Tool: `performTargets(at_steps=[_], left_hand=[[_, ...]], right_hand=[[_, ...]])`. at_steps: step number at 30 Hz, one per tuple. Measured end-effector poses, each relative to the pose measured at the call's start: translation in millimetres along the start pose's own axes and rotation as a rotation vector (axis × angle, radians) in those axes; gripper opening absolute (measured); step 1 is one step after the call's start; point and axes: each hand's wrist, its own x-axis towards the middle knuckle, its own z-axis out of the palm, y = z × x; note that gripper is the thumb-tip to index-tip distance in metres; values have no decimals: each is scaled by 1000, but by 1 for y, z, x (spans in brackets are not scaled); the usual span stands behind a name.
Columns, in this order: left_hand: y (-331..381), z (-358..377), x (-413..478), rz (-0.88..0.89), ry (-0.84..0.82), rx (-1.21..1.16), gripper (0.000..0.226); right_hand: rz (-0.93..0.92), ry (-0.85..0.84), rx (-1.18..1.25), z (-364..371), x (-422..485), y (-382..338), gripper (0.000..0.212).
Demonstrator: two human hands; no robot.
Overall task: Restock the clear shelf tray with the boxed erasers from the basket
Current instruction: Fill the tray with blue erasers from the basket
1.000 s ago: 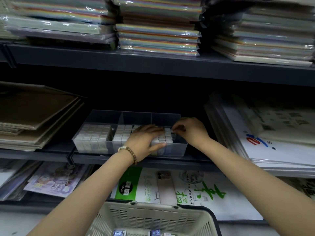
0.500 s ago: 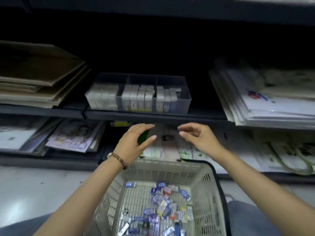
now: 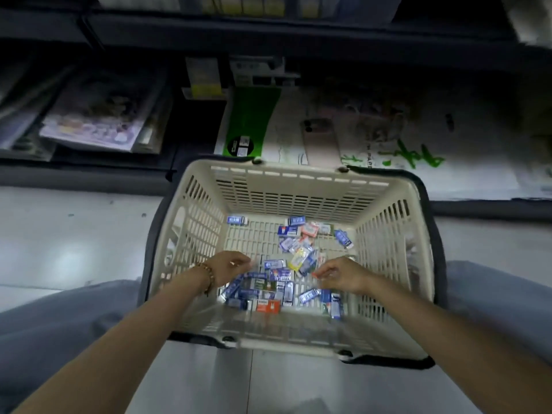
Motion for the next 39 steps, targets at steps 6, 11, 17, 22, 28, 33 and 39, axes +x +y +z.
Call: performTargets(at_steps=[6,11,17,22,28,33,39], left_hand=[[-8,29,35,-3,-89,-136,35],[-18,45,56,20,-49,-38,37],[-25,48,70,25,61,115,16],[-1,31,62,-35,176,-582,11],[16,11,40,-107,-50,-939,60],[-8,5,28,-169,48,-943,30],[-22,-5,29,-221,7,-830,22]], right_hand=[[-54,-65,-214,41,36,21,46],[-229,97,-453,52,49,37,37],[-328,177,-569,51,58,41,28],[-183,198,321,42,43,3,17],[-252,237,573,46,33,-70,28],[-190,78,632,52,28,-65,39],[-56,-32,-12,59,45,-14,36]])
